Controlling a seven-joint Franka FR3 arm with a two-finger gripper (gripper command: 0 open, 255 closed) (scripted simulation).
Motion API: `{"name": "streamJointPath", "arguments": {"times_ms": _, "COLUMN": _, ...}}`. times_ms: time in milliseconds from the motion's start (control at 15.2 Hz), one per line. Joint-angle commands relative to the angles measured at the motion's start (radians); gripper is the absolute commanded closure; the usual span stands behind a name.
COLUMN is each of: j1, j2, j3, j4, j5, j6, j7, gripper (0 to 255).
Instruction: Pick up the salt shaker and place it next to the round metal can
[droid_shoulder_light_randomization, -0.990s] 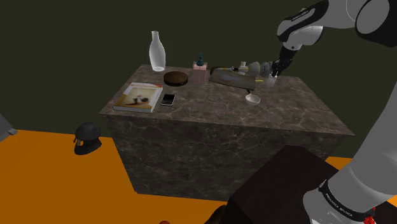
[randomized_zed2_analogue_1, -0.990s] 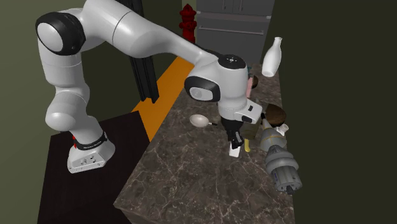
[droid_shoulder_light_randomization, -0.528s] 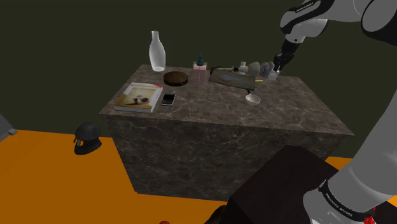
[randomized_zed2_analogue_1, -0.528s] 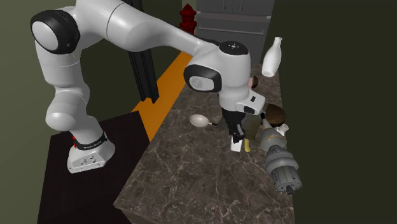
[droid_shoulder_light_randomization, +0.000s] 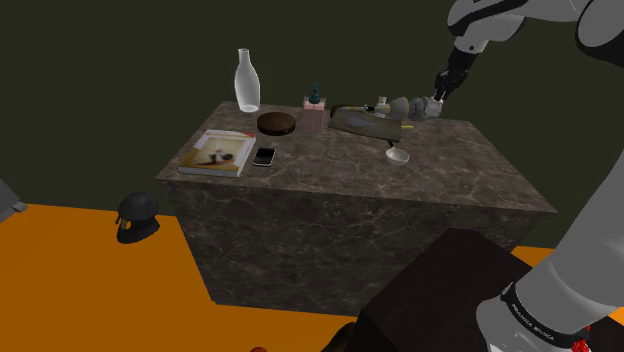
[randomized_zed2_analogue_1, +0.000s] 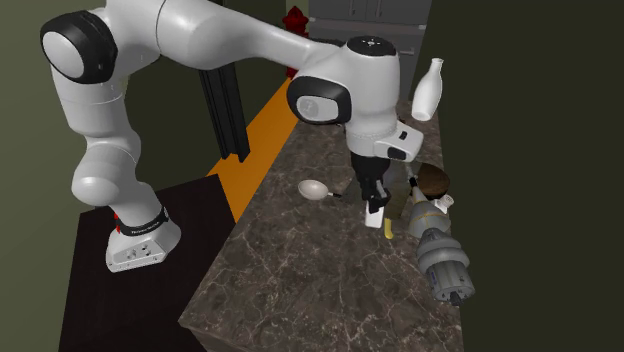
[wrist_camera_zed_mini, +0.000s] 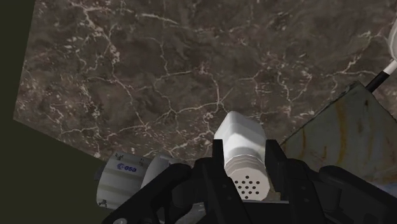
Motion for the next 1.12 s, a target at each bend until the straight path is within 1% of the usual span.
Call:
{"name": "streamJointPath", "arguments": {"times_ms": 0, "j1": 0.0, "j2": -0.005, "j3": -0.001, "j4": 0.022, "j5": -0.004, "j6": -0.026, "j7": 0.005, "gripper": 255}}
{"name": "streamJointPath", "arguments": {"times_ms": 594, "j1": -0.004, "j2": -0.013, "j3": -0.006, "j4": 0.123, "j5": -0.014, "j6": -0.133, "j7": 0.016, "gripper": 255}}
{"name": "streamJointPath", "arguments": {"times_ms": 1056, "j1": 0.109, "j2": -0.069, "j3": 0.049, "j4": 0.058, "j5": -0.071, "j6": -0.105, "j7": 0.189, "gripper": 255}}
